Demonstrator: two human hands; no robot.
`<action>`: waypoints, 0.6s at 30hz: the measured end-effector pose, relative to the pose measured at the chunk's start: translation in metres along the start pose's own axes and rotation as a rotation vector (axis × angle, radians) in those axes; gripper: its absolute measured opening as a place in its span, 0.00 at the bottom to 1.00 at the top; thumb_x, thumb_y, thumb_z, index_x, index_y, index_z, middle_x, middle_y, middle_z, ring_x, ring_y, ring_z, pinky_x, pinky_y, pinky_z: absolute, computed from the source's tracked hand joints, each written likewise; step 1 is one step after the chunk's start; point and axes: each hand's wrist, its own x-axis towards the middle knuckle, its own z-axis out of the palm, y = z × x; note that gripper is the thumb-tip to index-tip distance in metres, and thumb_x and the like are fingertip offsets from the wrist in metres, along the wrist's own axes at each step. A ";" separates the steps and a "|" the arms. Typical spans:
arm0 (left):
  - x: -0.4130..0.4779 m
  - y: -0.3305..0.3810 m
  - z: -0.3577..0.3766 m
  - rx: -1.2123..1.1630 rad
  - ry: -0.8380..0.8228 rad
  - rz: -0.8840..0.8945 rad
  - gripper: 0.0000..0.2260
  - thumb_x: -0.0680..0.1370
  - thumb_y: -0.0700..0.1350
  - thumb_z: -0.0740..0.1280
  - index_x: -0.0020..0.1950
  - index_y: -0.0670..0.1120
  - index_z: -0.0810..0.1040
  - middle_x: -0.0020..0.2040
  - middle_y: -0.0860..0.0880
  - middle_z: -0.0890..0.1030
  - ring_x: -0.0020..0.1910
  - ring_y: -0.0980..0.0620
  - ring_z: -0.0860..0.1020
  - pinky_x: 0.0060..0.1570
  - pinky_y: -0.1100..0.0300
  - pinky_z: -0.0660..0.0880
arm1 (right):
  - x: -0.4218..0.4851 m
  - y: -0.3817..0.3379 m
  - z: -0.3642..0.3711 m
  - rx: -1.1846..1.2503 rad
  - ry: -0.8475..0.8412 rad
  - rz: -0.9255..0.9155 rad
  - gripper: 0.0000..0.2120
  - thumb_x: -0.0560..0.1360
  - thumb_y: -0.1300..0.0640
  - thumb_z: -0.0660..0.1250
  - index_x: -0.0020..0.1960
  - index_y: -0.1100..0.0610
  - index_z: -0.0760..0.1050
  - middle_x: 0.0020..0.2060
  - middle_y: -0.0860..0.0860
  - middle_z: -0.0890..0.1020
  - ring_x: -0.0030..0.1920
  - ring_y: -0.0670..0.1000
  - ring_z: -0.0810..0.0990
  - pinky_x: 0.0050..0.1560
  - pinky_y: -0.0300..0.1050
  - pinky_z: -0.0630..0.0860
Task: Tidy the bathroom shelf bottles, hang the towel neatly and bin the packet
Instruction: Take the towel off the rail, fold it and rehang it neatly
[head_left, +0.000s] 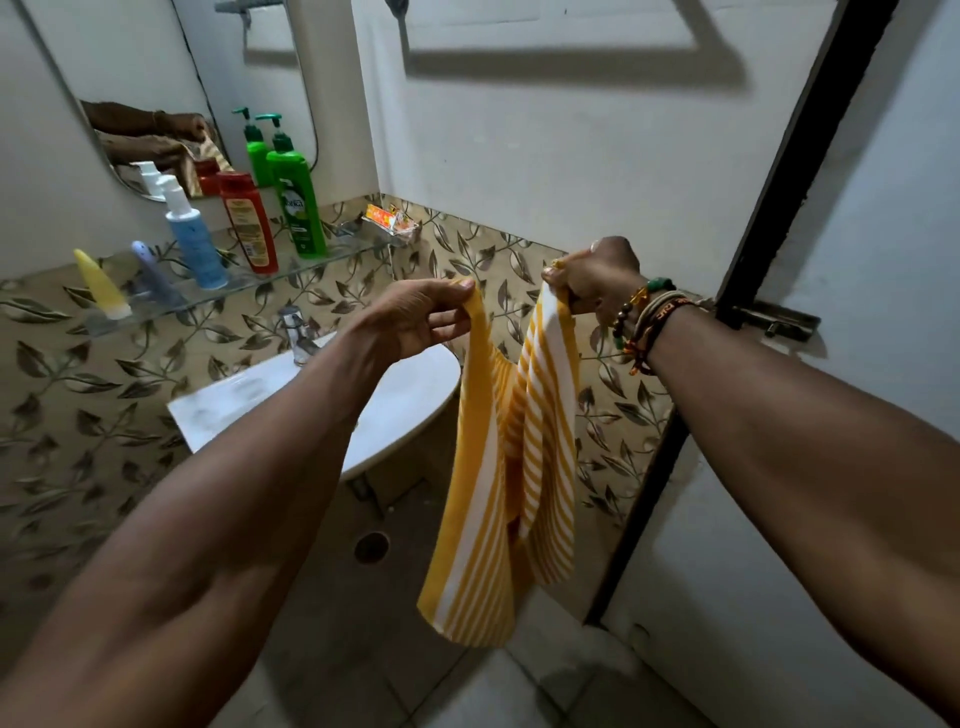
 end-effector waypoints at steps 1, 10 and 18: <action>0.002 -0.002 0.005 -0.009 0.013 -0.005 0.06 0.75 0.37 0.71 0.51 0.39 0.79 0.41 0.44 0.83 0.35 0.52 0.83 0.37 0.60 0.82 | -0.003 -0.002 0.003 0.006 -0.004 -0.012 0.11 0.69 0.58 0.77 0.48 0.61 0.80 0.42 0.55 0.83 0.41 0.53 0.84 0.41 0.46 0.84; 0.014 -0.014 0.041 -0.040 0.040 -0.039 0.09 0.78 0.34 0.66 0.57 0.34 0.78 0.47 0.39 0.83 0.42 0.46 0.85 0.48 0.52 0.83 | -0.017 -0.004 0.017 -0.171 -0.086 -0.201 0.09 0.70 0.54 0.77 0.46 0.57 0.82 0.39 0.50 0.83 0.38 0.48 0.83 0.38 0.41 0.81; 0.014 -0.016 0.056 -0.080 0.024 -0.061 0.09 0.80 0.35 0.62 0.58 0.35 0.78 0.48 0.39 0.82 0.45 0.44 0.84 0.51 0.52 0.82 | -0.013 0.005 0.013 -0.199 -0.048 -0.213 0.09 0.71 0.56 0.76 0.48 0.58 0.82 0.41 0.52 0.84 0.42 0.51 0.84 0.45 0.48 0.83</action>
